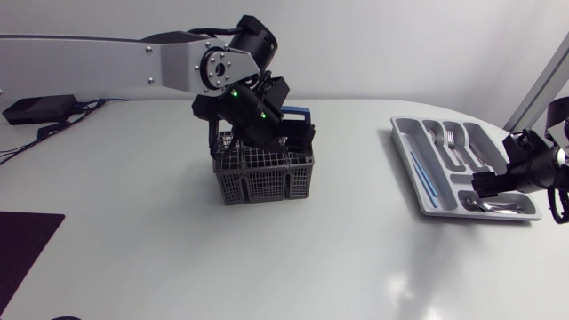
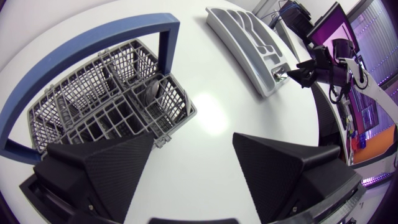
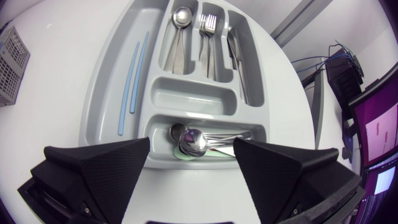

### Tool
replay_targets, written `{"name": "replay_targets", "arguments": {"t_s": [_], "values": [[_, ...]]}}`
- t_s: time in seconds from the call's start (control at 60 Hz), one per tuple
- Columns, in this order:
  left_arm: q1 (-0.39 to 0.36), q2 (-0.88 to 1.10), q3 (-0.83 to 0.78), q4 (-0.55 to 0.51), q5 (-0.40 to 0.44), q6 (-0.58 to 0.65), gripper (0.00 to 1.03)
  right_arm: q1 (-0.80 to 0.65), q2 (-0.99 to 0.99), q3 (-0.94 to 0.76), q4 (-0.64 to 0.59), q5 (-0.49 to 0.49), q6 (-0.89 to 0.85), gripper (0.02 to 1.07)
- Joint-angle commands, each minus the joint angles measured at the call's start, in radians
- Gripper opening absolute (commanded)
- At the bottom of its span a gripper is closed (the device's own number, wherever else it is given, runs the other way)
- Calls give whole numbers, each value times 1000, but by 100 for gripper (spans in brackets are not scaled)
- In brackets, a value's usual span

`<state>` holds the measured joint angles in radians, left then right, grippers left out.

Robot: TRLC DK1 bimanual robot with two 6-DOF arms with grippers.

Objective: Unload the cutlery basket into the drawer organizer.

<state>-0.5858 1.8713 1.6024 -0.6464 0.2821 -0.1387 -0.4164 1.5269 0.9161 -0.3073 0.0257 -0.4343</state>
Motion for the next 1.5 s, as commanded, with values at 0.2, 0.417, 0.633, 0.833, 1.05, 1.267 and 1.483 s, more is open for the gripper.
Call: {"name": "replay_targets", "arguments": {"t_s": [0.2, 0.417, 0.633, 0.833, 1.05, 1.267, 1.483], "values": [[-9, 95, 122, -59, -46, -19, 77, 107, -102, -85, 0, -20, 34, 102], [-22, 140, 179, -82, -80, -21, 77, 197, -166, -128, 11, -20, 57, 102], [-39, 167, 205, -82, -115, -18, 66, 245, -183, -149, 20, -20, 72, 102], [-48, 178, 215, -81, -135, -18, 65, 275, -186, -175, 42, -18, 80, 102], [-55, 195, 223, -64, -166, -19, 58, 291, -209, -192, 45, -18, 81, 102], [-59, 203, 225, -38, -173, -19, 49, 304, -228, -206, 45, -20, 85, 102], [-69, 209, 223, -4, -176, -18, 41, 309, -234, -215, 50, -20, 85, 102]]}}
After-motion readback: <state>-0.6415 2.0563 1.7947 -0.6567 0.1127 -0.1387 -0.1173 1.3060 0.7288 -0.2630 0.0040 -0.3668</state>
